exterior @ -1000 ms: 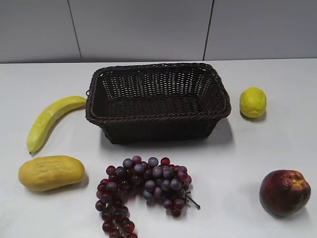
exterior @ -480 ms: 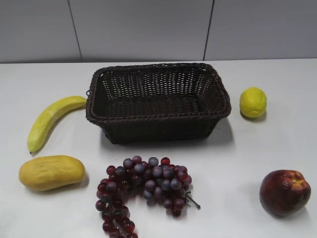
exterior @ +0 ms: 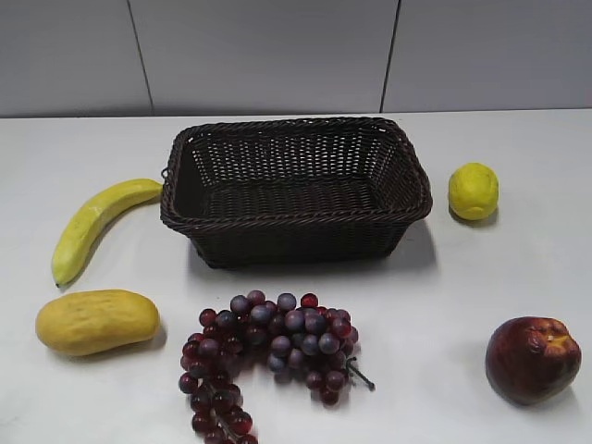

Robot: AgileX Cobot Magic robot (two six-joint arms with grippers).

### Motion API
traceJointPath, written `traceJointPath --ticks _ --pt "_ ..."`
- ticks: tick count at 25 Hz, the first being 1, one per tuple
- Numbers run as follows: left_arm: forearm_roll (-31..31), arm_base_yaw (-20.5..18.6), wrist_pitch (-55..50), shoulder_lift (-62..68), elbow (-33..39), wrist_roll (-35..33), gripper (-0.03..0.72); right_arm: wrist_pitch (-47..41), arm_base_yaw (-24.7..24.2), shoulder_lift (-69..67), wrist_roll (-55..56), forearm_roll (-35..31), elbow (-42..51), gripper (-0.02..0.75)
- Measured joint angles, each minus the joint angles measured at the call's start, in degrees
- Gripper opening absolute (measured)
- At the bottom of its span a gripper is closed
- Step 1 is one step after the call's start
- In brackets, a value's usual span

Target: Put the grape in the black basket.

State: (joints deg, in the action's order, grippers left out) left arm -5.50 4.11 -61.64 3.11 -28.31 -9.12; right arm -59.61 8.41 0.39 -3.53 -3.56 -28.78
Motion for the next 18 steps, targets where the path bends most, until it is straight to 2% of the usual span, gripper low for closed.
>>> traceJointPath --ticks 6,10,14,18 --pt "-6.32 0.0 3.19 10.63 -3.29 -7.93 0.579 0.0 0.0 0.0 0.0 0.0 0.0 0.498" --pt "-11.02 1.16 8.17 19.36 -4.09 -13.98 0.587 0.0 0.0 0.0 0.0 0.0 0.0 0.498" --pt "-12.13 5.97 10.68 27.64 -5.49 -18.07 0.587 0.0 0.0 0.0 0.0 0.0 0.0 0.498" --pt "-9.61 13.66 11.04 37.4 -8.93 -19.1 0.587 0.0 0.0 0.0 0.0 0.0 0.0 0.498"
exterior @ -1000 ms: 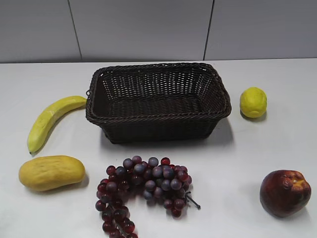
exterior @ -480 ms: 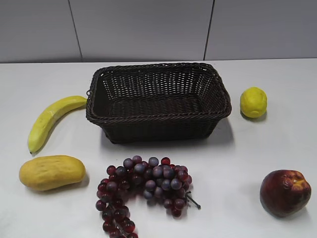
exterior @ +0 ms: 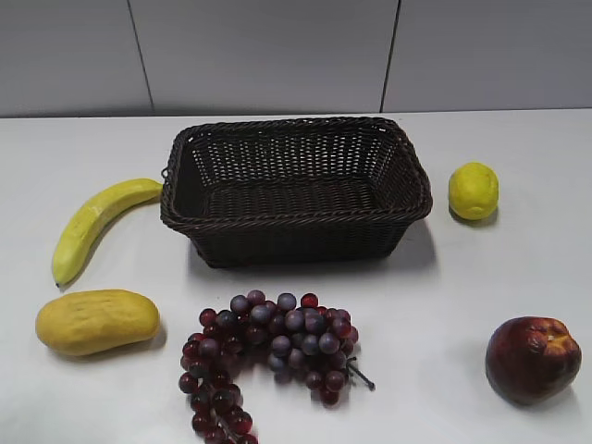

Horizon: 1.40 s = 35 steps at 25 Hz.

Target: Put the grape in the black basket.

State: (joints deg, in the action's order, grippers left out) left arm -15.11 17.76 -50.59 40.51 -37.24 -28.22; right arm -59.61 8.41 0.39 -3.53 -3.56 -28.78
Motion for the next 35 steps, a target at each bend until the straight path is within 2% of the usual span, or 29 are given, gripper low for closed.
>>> traceJointPath --ticks 3,9,12,15,18,26,35 --pt "1.19 5.46 0.53 7.87 -3.33 -0.82 0.587 0.0 0.0 0.0 0.0 0.0 0.0 0.498" --pt "5.11 18.73 5.06 24.97 -8.46 -1.95 0.587 0.0 0.0 0.0 0.0 0.0 0.0 0.498" --pt "5.76 23.76 7.27 33.9 -10.23 -2.06 0.587 0.0 0.0 0.0 0.0 0.0 0.0 0.498" --pt "5.81 27.05 9.12 42.24 -12.49 -2.06 0.587 0.0 0.0 0.0 0.0 0.0 0.0 0.498" --pt "6.09 28.41 9.77 49.84 -15.61 -2.06 0.587 0.0 0.0 0.0 0.0 0.0 0.0 0.498" --pt "6.21 28.61 8.0 63.47 -25.66 -3.22 0.587 0.0 0.0 0.0 0.0 0.0 0.0 0.498" --pt "4.23 28.61 8.6 70.85 -27.3 -6.66 0.585 0.0 0.0 0.0 0.0 0.0 0.0 0.498"
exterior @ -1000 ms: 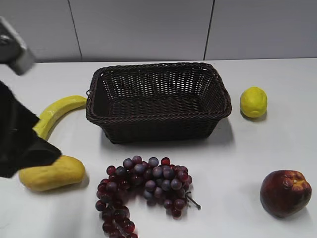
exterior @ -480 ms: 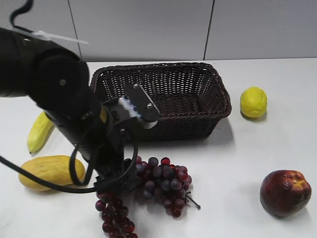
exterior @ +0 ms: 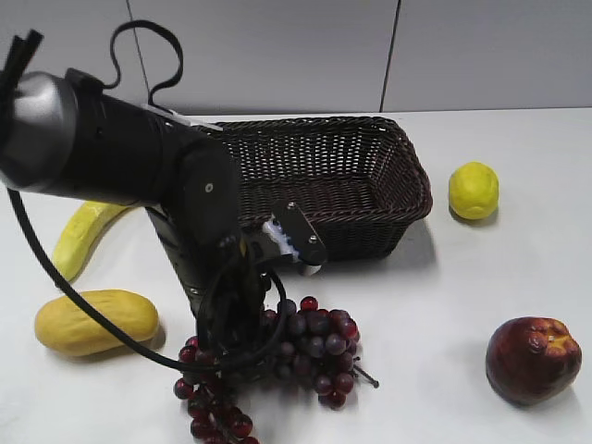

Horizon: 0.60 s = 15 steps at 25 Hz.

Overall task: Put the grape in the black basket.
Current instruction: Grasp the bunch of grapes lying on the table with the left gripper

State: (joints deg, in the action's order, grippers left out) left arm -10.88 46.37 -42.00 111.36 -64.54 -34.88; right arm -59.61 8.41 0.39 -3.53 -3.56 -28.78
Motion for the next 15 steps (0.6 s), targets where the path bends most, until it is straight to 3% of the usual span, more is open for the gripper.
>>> traceJointPath --ticks 3,5,7,15 --pt "-0.77 0.0 0.26 0.34 0.0 -0.11 0.528 0.0 0.0 0.0 0.0 0.0 0.0 0.498" --pt "-1.56 0.0 0.21 0.34 0.0 -0.11 0.414 0.0 0.0 0.0 0.0 0.0 0.0 0.498" --pt "-2.17 0.0 -0.48 0.17 0.0 -0.11 0.252 0.0 0.0 0.0 0.0 0.0 0.0 0.498" --pt "1.23 0.0 -11.25 -6.09 -4.08 -0.18 0.235 0.0 0.0 0.0 0.0 0.0 0.0 0.498"
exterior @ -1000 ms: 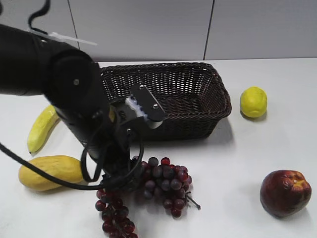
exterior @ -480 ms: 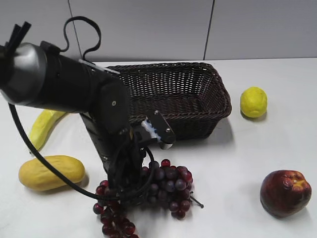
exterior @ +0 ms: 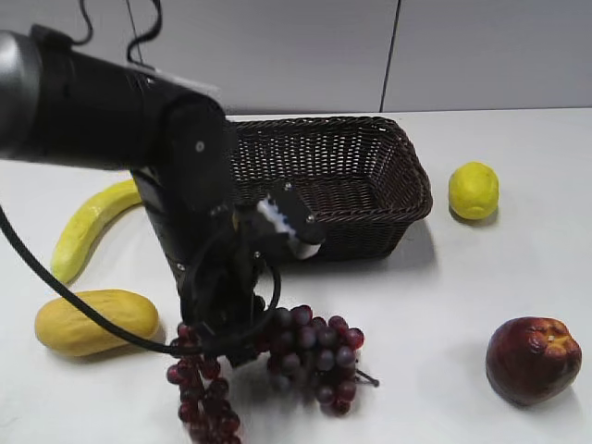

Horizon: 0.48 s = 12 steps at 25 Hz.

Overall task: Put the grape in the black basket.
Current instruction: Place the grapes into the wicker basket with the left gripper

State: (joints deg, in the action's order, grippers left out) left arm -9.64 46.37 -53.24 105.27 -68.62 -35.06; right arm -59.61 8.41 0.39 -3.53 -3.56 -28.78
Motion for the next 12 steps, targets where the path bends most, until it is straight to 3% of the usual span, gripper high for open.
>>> traceJointPath --ticks 12 --pt "16.04 0.0 -7.46 -6.51 -23.94 -2.39 0.184 0.0 0.0 0.0 0.0 0.0 0.0 0.498"
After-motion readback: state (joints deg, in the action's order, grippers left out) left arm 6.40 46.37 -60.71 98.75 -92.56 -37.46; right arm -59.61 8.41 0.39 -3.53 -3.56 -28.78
